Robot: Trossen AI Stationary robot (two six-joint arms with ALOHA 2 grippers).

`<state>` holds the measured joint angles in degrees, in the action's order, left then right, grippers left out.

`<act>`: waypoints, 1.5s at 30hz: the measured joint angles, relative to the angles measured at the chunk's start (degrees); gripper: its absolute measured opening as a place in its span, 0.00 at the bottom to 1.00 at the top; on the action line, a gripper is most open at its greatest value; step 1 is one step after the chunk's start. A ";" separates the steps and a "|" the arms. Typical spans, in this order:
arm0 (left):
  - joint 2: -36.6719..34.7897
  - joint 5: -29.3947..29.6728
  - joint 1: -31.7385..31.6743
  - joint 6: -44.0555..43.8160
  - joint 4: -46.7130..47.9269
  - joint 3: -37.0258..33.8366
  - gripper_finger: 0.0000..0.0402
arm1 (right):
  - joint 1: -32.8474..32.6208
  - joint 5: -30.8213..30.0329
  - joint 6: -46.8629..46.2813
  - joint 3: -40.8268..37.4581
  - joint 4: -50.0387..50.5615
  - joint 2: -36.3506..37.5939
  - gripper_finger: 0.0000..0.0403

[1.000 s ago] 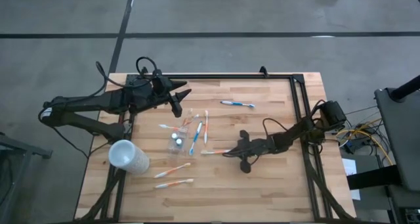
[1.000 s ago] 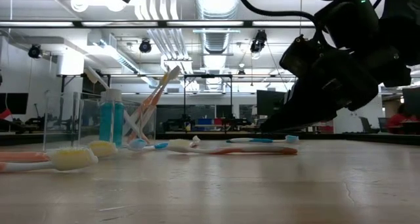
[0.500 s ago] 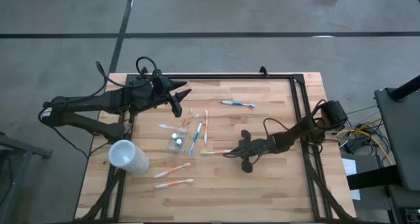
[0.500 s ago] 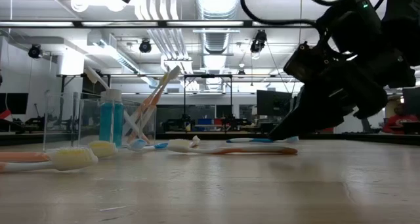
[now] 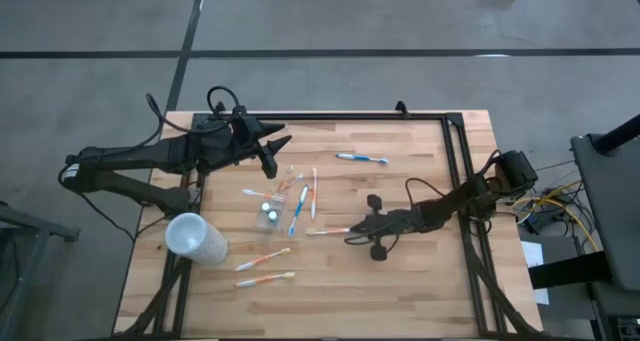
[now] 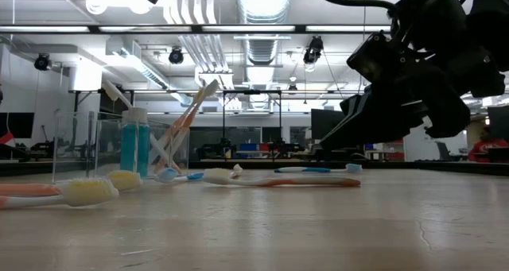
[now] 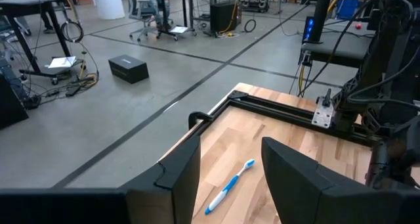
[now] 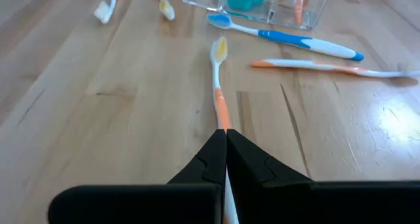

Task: Pick & Place toothbrushing station
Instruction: Put the orange toothbrush into the transparent organizer

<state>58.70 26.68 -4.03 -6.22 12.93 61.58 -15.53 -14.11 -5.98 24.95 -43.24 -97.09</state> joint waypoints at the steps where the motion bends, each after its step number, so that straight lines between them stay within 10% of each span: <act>1: 0.00 -0.02 0.00 0.00 0.01 0.00 0.42 | -0.03 -0.03 -0.01 0.00 0.09 -0.03 0.02; 22: 0.00 0.00 0.00 0.00 0.01 0.00 0.42 | -0.59 -2.11 -5.79 -0.44 1.07 -0.53 0.38; 45: 0.02 -0.02 -0.02 0.02 0.15 0.00 0.42 | -0.57 -0.84 -8.20 1.37 -6.06 -9.68 0.35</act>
<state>58.72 26.65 -4.05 -6.20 13.08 61.58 -16.10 -14.95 -14.17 26.32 -49.30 -106.77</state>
